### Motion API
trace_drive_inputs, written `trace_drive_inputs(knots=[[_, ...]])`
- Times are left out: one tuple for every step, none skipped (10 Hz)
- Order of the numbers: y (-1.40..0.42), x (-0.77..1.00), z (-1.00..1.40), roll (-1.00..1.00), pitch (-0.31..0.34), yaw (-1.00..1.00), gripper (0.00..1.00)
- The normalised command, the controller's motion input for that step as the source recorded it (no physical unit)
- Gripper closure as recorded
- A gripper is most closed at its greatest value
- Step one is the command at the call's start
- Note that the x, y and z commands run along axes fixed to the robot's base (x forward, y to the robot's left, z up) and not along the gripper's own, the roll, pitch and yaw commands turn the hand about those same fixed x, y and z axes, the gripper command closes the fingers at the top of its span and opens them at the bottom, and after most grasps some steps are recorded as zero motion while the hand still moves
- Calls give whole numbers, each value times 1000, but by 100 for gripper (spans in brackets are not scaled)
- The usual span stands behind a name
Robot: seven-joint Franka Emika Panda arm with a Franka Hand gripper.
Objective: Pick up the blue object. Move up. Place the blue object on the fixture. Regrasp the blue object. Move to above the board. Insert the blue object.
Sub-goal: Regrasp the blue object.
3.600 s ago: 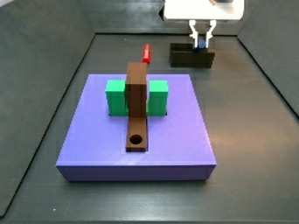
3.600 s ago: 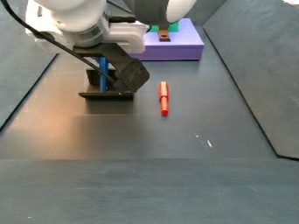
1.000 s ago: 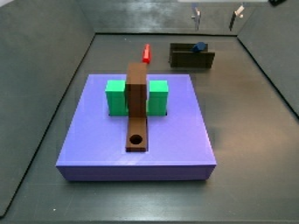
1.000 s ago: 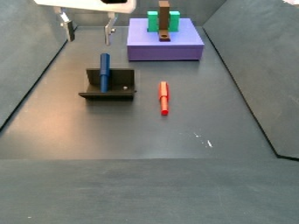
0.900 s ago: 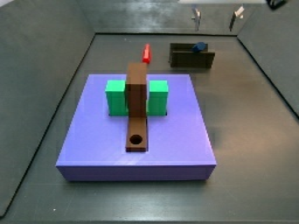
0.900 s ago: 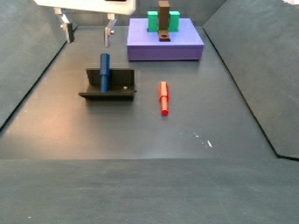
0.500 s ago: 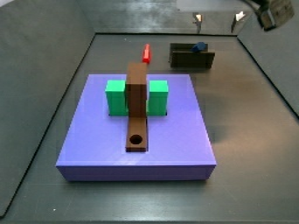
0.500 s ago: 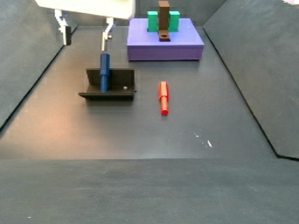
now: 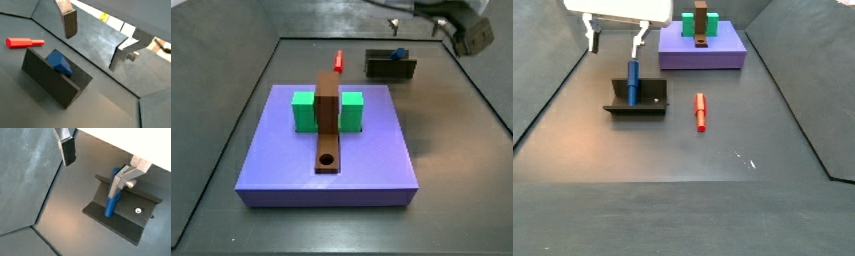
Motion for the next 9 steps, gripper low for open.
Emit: trace_drive_inputs(knots=[[-374,0,-266,1000,-6,243,0],[-163,34,-206,1000,0,206,0],[0,66,-166,1000,0,200,0],[0,69,-94,1000,0,220,0],[6,43,-191,1000,0,237,0],[-57,-40,-143,460,0,17,0],[-46,-60,-94,0,-69,0,0],[0,-29,-77,-229,-131,0,0],[11,-6,-134,-337,-189,20,0]])
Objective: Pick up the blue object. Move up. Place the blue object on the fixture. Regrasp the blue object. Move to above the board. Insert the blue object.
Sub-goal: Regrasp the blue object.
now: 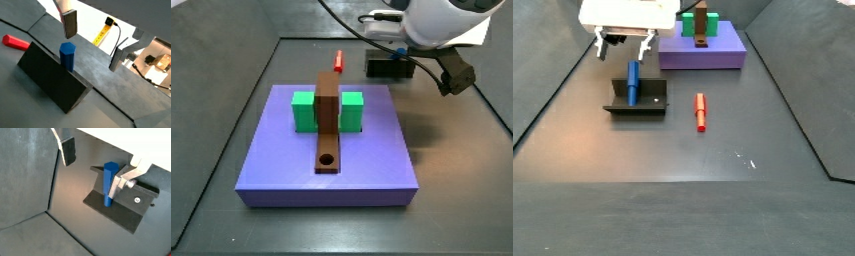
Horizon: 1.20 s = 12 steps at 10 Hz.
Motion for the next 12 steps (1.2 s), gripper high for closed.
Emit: trace_drive_inputs(knots=[[80,0,-206,-357,-229,140,0],[54,0,-203,-214,-180,280,0],[20,0,-149,0,-69,280,0],[0,-31,-123,191,-11,331,0],[0,0,-117,463,0,483,0],[0,37,-114,560,23,494,0],[-3,66,-71,429,40,426,0],[-77,117,-43,194,0,277,0],[-31,126,-137,166,0,229,0],[-6,91,-206,154,0,203,0],[0,29,-243,189,0,163,0],[0,0,-231,154,0,103,0]])
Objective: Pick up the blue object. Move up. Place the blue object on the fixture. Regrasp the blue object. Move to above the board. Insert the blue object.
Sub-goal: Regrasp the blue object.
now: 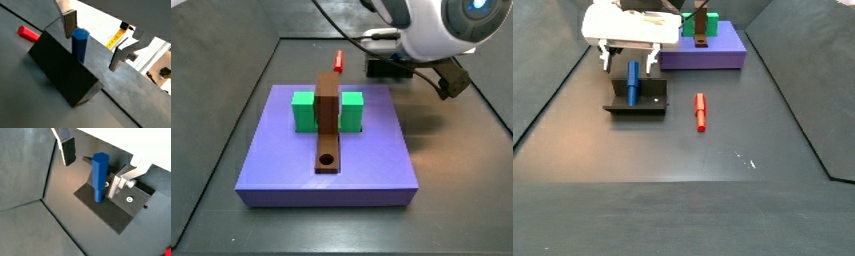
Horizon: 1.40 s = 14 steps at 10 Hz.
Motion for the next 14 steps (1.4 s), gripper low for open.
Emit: trace_drive_inputs(knots=[[0,0,-191,49,0,80,0],[0,0,-157,0,0,69,0],[0,0,-126,0,0,69,0],[0,0,-131,23,0,69,0],[0,0,-109,0,0,57,0],[-9,0,-43,94,0,29,0],[0,0,0,0,-126,0,0],[0,0,0,-6,0,0,0],[26,0,-289,11,0,0,0],[29,0,-266,3,0,0,0],[0,0,-137,0,0,0,0],[0,0,0,29,0,0,0],[0,-17,0,43,0,0,0],[0,0,0,0,0,0,100]])
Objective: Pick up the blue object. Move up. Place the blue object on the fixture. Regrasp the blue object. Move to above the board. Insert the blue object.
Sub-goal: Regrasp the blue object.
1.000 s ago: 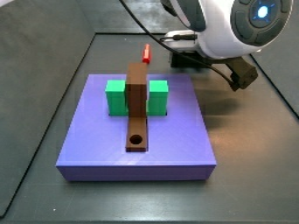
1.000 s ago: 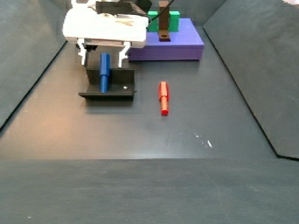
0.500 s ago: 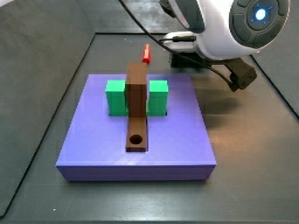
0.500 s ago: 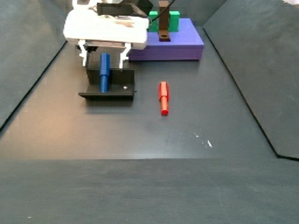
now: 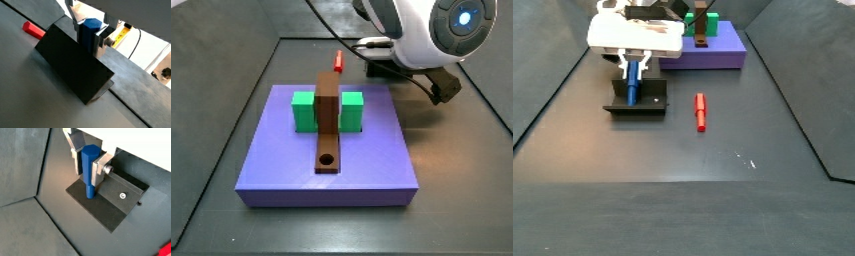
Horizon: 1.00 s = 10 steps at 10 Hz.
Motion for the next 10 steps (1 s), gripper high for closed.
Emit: trace_drive_inputs(knots=[[0,0,0,0,0,0,100],[0,0,0,0,0,0,100],[0,0,0,0,0,0,100],[0,0,0,0,0,0,100],[0,0,0,0,0,0,100],[0,0,0,0,0,0,100],[0,0,0,0,0,0,100],[0,0,0,0,0,0,100],[0,0,0,0,0,0,100],[0,0,0,0,0,0,100]])
